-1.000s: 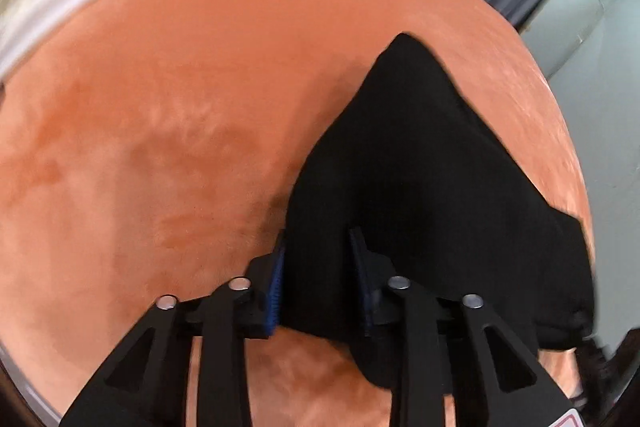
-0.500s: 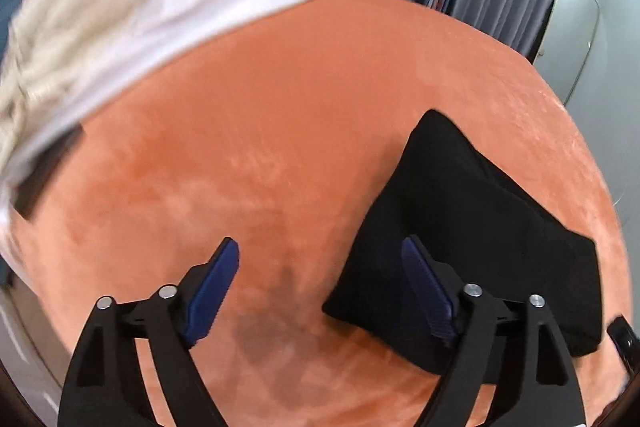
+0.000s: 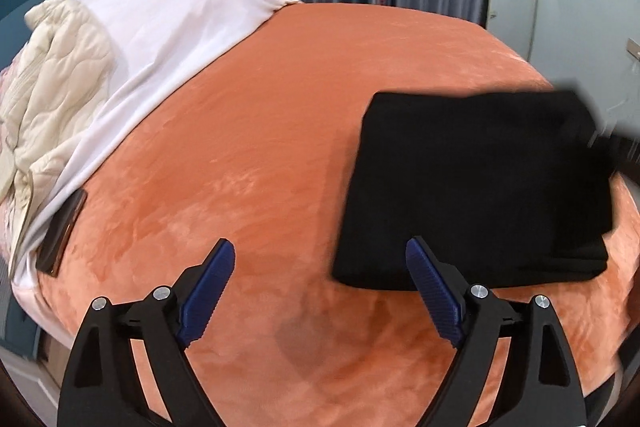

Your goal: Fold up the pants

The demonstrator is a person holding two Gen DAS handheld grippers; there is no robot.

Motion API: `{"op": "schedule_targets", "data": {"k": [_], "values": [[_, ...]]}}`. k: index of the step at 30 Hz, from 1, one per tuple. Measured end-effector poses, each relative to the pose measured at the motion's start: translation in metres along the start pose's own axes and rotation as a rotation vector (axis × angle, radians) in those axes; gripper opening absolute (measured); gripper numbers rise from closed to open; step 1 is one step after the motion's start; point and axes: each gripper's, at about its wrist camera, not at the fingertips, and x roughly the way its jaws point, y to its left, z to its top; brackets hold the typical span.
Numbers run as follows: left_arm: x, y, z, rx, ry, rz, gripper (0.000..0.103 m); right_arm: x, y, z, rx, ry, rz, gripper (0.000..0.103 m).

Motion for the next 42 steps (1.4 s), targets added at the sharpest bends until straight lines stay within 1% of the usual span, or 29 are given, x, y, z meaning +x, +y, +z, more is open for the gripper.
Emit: {"op": "schedule_targets", "data": {"k": [1, 3, 4, 6, 7, 9, 10, 11, 12, 14, 16, 17, 18, 19, 20, 22, 23, 24, 25, 26, 27, 29, 30, 31, 33, 35, 39, 41, 42], "values": [[0.002, -0.003, -0.002, 0.005, 0.007, -0.007, 0.087, -0.011, -0.01, 0.01, -0.005, -0.021, -0.026, 0.011], [0.008, -0.011, -0.006, 0.019, 0.031, -0.025, 0.087, -0.012, -0.033, 0.014, -0.02, 0.009, -0.087, 0.014], [0.013, -0.016, -0.009, 0.027, 0.046, -0.032, 0.087, 0.0, -0.055, 0.007, 0.005, 0.054, -0.139, 0.019], [0.022, -0.024, -0.014, 0.032, 0.077, -0.044, 0.086, 0.037, -0.089, -0.014, 0.034, 0.195, -0.223, 0.021], [0.026, -0.029, -0.016, 0.039, 0.097, -0.047, 0.086, 0.048, -0.105, -0.03, 0.044, 0.236, -0.271, 0.023], [0.029, -0.036, -0.019, 0.067, 0.109, -0.049, 0.087, 0.033, -0.111, -0.037, 0.098, 0.153, -0.206, 0.03], [0.029, -0.039, -0.02, 0.084, 0.104, -0.043, 0.087, 0.021, -0.111, -0.036, 0.128, 0.124, -0.193, 0.039], [0.029, -0.041, -0.02, 0.091, 0.1, -0.04, 0.087, 0.014, -0.111, -0.036, 0.136, 0.098, -0.197, 0.042], [0.028, -0.043, -0.02, 0.095, 0.096, -0.038, 0.087, 0.007, -0.111, -0.034, 0.136, 0.078, -0.196, 0.042], [0.031, -0.045, -0.019, 0.086, 0.099, -0.044, 0.086, 0.002, -0.115, -0.032, 0.14, 0.094, -0.169, 0.042], [0.034, -0.05, -0.019, 0.069, 0.11, -0.055, 0.087, 0.016, -0.109, -0.033, 0.147, 0.125, -0.154, 0.042], [0.034, -0.054, -0.019, 0.064, 0.116, -0.062, 0.087, 0.024, -0.108, -0.034, 0.141, 0.152, -0.15, 0.04], [0.033, -0.058, -0.019, 0.061, 0.123, -0.073, 0.086, 0.03, -0.107, -0.041, 0.129, 0.171, -0.15, 0.033], [0.032, -0.062, -0.018, 0.064, 0.126, -0.079, 0.087, 0.033, -0.104, -0.045, 0.1, 0.167, -0.169, 0.021], [0.03, -0.065, -0.019, 0.074, 0.127, -0.082, 0.087, 0.029, -0.099, -0.045, 0.069, 0.152, -0.178, 0.013], [0.027, -0.072, -0.019, 0.11, 0.118, -0.072, 0.087, 0.009, -0.095, -0.039, 0.067, 0.094, -0.155, 0.008], [0.027, -0.074, -0.019, 0.123, 0.112, -0.062, 0.087, 0.001, -0.099, -0.037, 0.083, 0.071, -0.142, 0.008], [0.027, -0.076, -0.019, 0.132, 0.105, -0.053, 0.087, -0.001, -0.107, -0.038, 0.096, 0.073, -0.141, 0.008], [0.029, -0.079, -0.02, 0.137, 0.102, -0.047, 0.087, 0.008, -0.112, -0.042, 0.089, 0.105, -0.153, 0.01], [0.032, -0.081, -0.02, 0.137, 0.11, -0.046, 0.087, 0.02, -0.118, -0.047, 0.071, 0.158, -0.172, 0.018], [0.035, -0.083, -0.02, 0.136, 0.123, -0.048, 0.087, 0.025, -0.121, -0.053, 0.063, 0.173, -0.177, 0.019], [0.037, -0.085, -0.019, 0.139, 0.138, -0.057, 0.087, 0.005, -0.125, -0.053, 0.117, 0.116, -0.129, 0.023], [0.036, -0.084, -0.018, 0.137, 0.134, -0.058, 0.087, -0.012, -0.129, -0.052, 0.149, 0.067, -0.133, 0.023], [0.034, -0.083, -0.016, 0.134, 0.124, -0.061, 0.087, -0.021, -0.131, -0.053, 0.158, 0.042, -0.144, 0.025], [0.033, -0.081, -0.012, 0.131, 0.111, -0.058, 0.087, -0.037, -0.136, -0.06, 0.164, 0.018, -0.18, 0.026], [0.035, -0.081, -0.007, 0.126, 0.11, -0.044, 0.087, -0.046, -0.137, -0.072, 0.141, 0.034, -0.192, 0.026], [0.048, -0.084, 0.003, 0.097, 0.127, -0.031, 0.087, -0.051, -0.119, -0.09, 0.065, 0.049, -0.148, 0.025], [0.054, -0.09, 0.004, 0.103, 0.144, -0.028, 0.087, -0.041, -0.106, -0.096, -0.033, 0.076, -0.171, 0.025], [0.057, -0.093, 0.004, 0.107, 0.155, -0.031, 0.087, -0.034, -0.098, -0.098, -0.091, 0.092, -0.199, 0.025]]}}
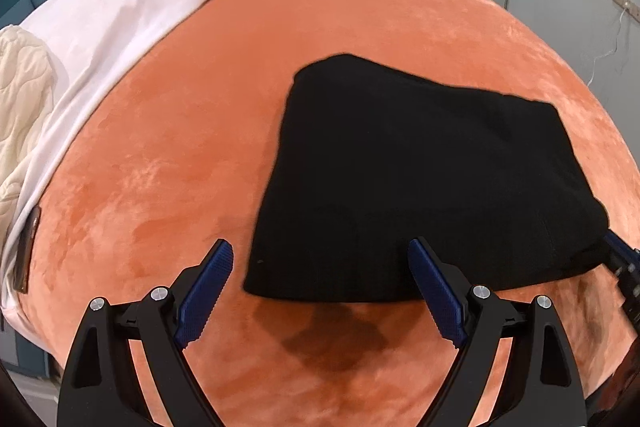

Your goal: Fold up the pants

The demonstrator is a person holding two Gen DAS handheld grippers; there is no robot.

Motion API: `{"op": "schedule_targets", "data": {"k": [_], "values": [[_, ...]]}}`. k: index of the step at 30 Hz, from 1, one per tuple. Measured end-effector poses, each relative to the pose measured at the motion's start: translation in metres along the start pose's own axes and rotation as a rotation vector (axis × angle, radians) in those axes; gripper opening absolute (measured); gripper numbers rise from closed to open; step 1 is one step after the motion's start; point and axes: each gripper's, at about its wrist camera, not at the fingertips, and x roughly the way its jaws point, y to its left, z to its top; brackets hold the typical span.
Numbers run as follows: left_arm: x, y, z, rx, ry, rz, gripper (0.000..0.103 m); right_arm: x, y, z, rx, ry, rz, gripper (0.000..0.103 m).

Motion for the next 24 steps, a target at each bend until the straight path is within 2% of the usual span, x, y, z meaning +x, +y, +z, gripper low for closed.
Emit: {"op": "schedule_targets", "data": {"k": [2, 4, 7, 10, 12, 13, 14, 15, 16, 18, 19, 21, 24], "values": [[0.005, -0.005, 0.001, 0.011, 0.02, 0.0, 0.087, 0.006, 0.015, -0.001, -0.076, 0.006, -0.021, 0.025], [0.006, -0.009, 0.001, 0.016, 0.019, 0.01, 0.087, 0.016, 0.019, 0.0, -0.083, 0.011, -0.016, 0.026], [0.006, -0.014, 0.001, 0.028, 0.016, 0.026, 0.087, 0.013, 0.018, 0.007, -0.062, 0.012, 0.019, 0.007], [0.005, -0.018, 0.0, 0.044, 0.014, 0.039, 0.087, -0.015, 0.001, 0.014, 0.022, -0.063, 0.065, 0.001], [0.007, -0.02, 0.0, 0.049, 0.013, 0.046, 0.087, -0.015, -0.015, 0.011, 0.067, -0.063, 0.019, 0.0], [0.008, -0.022, 0.0, 0.053, 0.017, 0.045, 0.087, -0.001, -0.024, 0.006, 0.062, -0.012, -0.037, 0.0], [0.01, -0.023, 0.0, 0.054, 0.022, 0.045, 0.087, 0.012, -0.032, 0.0, 0.069, 0.046, -0.046, 0.0], [0.012, -0.024, -0.001, 0.056, 0.027, 0.048, 0.087, 0.016, -0.039, -0.005, 0.099, 0.061, -0.023, 0.0], [0.013, -0.026, -0.001, 0.06, 0.029, 0.053, 0.087, 0.008, -0.045, -0.006, 0.154, 0.036, 0.014, 0.0], [0.012, -0.027, -0.003, 0.067, 0.02, 0.062, 0.087, -0.012, -0.045, 0.004, 0.187, -0.03, 0.034, 0.001], [0.012, -0.028, -0.003, 0.072, 0.017, 0.067, 0.087, -0.017, -0.043, 0.011, 0.189, -0.049, 0.046, 0.005], [0.013, -0.029, -0.002, 0.075, 0.015, 0.069, 0.087, -0.019, -0.037, 0.029, 0.175, -0.051, 0.09, 0.005], [0.013, -0.03, -0.001, 0.072, 0.018, 0.068, 0.087, 0.0, -0.021, 0.063, 0.115, -0.028, 0.084, 0.005]]}}
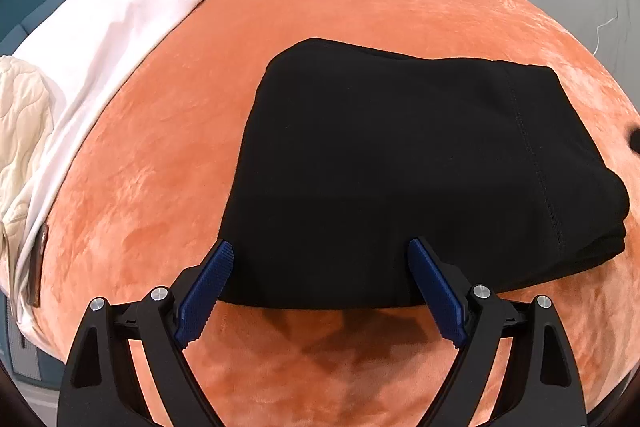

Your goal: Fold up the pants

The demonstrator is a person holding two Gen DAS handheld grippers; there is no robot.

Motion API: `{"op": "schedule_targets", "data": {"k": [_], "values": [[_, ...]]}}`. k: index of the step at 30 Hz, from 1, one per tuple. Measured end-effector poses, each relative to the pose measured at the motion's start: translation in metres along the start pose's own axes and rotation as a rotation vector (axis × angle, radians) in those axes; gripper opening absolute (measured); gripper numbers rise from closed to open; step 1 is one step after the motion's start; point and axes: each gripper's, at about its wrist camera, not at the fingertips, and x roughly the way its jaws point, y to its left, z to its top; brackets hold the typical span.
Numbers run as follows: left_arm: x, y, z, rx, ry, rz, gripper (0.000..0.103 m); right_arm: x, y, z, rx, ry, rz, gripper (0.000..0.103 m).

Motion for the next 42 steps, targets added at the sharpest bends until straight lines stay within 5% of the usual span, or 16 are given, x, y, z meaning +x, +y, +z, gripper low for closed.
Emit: {"op": "schedule_targets", "data": {"k": [7, 9, 12, 15, 16, 17, 20, 24, 28, 36, 39, 42], "values": [[-0.003, 0.004, -0.004, 0.013, -0.003, -0.016, 0.087, 0.061, -0.006, 0.032, 0.085, 0.109, -0.02, 0.006], [-0.003, 0.007, -0.006, 0.002, -0.001, -0.027, 0.087, 0.073, -0.006, 0.034, 0.099, 0.14, -0.017, 0.014], [-0.005, 0.011, -0.007, -0.016, 0.001, -0.042, 0.087, 0.08, -0.003, 0.036, 0.089, 0.127, -0.026, 0.047], [-0.01, 0.016, -0.007, -0.027, -0.011, -0.049, 0.087, 0.084, 0.001, 0.035, 0.081, 0.119, -0.025, 0.053], [-0.01, 0.017, -0.007, -0.03, -0.011, -0.051, 0.087, 0.087, 0.003, 0.034, 0.071, 0.12, -0.009, 0.042], [-0.011, 0.017, -0.006, -0.033, -0.01, -0.052, 0.087, 0.089, 0.005, 0.034, 0.052, 0.122, -0.025, 0.021], [-0.012, 0.02, -0.004, -0.041, -0.01, -0.056, 0.087, 0.069, 0.01, 0.036, 0.042, 0.075, 0.009, 0.005], [-0.012, 0.022, -0.005, -0.039, -0.021, -0.067, 0.087, 0.022, -0.008, 0.036, 0.101, -0.036, 0.003, 0.004], [0.002, 0.022, -0.008, -0.068, 0.028, -0.095, 0.087, 0.063, -0.04, 0.018, 0.118, 0.084, -0.112, 0.012], [-0.01, 0.037, -0.01, -0.101, 0.003, -0.094, 0.087, -0.011, -0.021, 0.007, 0.138, -0.083, 0.003, 0.016], [-0.004, 0.039, -0.008, -0.118, 0.023, -0.092, 0.087, -0.005, -0.001, -0.008, 0.095, -0.021, 0.081, 0.016], [-0.001, 0.036, -0.011, -0.107, 0.037, -0.075, 0.087, 0.029, 0.002, -0.029, 0.004, 0.072, -0.033, 0.003]]}}
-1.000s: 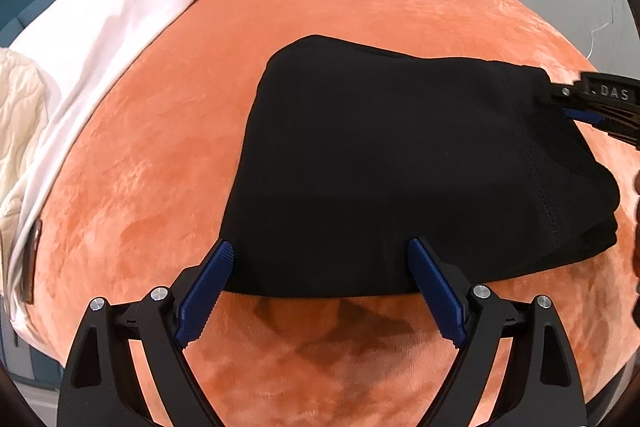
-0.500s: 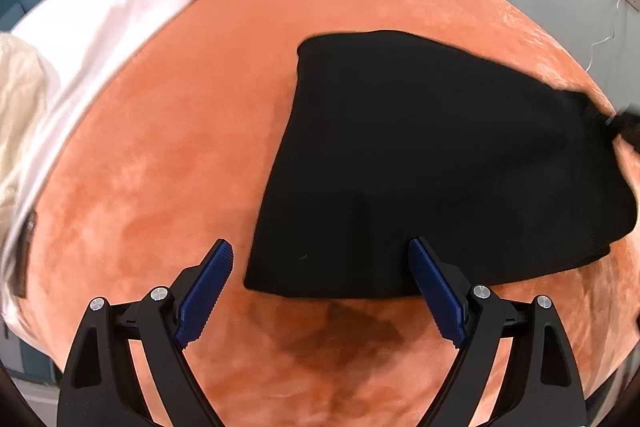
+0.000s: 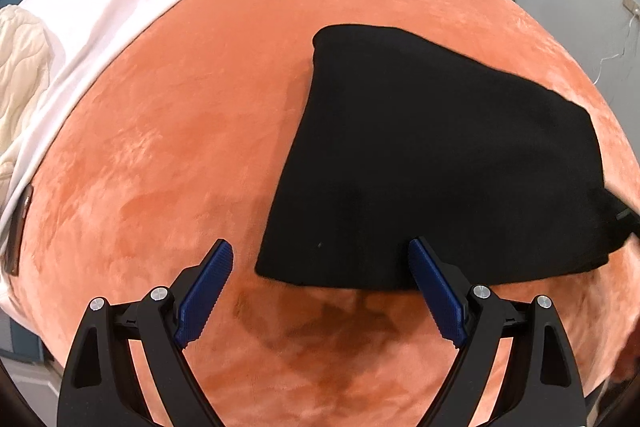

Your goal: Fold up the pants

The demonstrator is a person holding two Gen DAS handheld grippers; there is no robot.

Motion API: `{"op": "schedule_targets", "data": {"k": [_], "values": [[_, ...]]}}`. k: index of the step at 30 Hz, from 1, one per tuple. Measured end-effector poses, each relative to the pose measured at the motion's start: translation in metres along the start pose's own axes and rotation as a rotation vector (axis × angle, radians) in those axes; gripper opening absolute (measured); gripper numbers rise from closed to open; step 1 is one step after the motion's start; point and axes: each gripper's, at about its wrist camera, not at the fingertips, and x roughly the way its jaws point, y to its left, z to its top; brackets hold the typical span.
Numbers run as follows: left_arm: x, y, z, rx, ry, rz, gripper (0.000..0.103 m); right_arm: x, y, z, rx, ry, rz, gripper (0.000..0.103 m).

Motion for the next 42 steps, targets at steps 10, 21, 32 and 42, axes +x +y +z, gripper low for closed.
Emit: {"op": "schedule_targets", "data": {"k": [10, 21, 32, 42], "values": [[-0.01, 0.023, -0.024, 0.029, -0.023, 0.017, 0.087, -0.02, 0.068, 0.075, -0.061, -0.038, 0.136, 0.014], [-0.015, 0.053, -0.049, 0.026, 0.008, -0.034, 0.087, 0.178, 0.214, 0.117, -0.325, 0.193, 0.033, 0.008], [-0.027, 0.071, -0.034, 0.007, -0.055, -0.061, 0.087, 0.085, 0.156, 0.094, -0.121, -0.02, 0.181, 0.01], [0.033, 0.007, 0.019, 0.033, 0.012, -0.116, 0.093, 0.031, 0.015, -0.001, 0.014, 0.008, -0.012, 0.0]]}}
